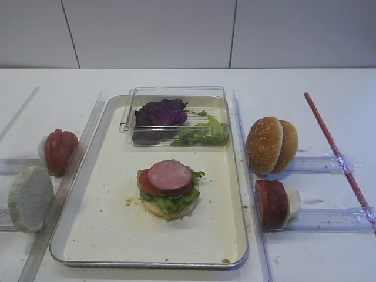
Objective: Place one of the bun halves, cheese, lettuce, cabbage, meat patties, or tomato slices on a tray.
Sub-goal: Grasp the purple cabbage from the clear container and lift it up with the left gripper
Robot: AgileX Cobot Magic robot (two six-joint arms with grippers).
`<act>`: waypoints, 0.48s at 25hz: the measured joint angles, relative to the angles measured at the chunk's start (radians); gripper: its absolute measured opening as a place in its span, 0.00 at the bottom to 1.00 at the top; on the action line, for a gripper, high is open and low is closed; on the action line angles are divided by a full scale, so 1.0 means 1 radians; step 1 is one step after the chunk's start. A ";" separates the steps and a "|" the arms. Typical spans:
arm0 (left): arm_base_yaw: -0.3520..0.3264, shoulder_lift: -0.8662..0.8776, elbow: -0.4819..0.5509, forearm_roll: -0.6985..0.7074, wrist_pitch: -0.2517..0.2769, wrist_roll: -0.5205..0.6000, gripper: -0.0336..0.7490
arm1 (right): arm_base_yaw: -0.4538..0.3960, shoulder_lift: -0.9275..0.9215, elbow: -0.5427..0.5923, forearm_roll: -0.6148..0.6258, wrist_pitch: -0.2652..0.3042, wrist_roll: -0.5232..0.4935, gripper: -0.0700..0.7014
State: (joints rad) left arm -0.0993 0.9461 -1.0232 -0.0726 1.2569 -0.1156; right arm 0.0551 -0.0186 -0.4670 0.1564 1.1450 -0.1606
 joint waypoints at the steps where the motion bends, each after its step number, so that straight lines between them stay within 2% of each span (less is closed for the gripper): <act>1: 0.000 0.017 -0.002 -0.002 -0.001 0.000 0.69 | 0.000 0.000 0.000 0.000 0.000 0.000 0.74; 7: 0.000 0.116 -0.025 -0.002 -0.002 0.031 0.69 | 0.000 0.000 0.000 0.000 0.000 -0.002 0.74; 12: 0.000 0.245 -0.152 0.009 -0.002 0.046 0.69 | 0.000 0.000 0.000 0.000 0.000 -0.002 0.74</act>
State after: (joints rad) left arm -0.0993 1.1912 -1.1753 -0.0634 1.2544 -0.0696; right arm 0.0551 -0.0186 -0.4670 0.1564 1.1450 -0.1622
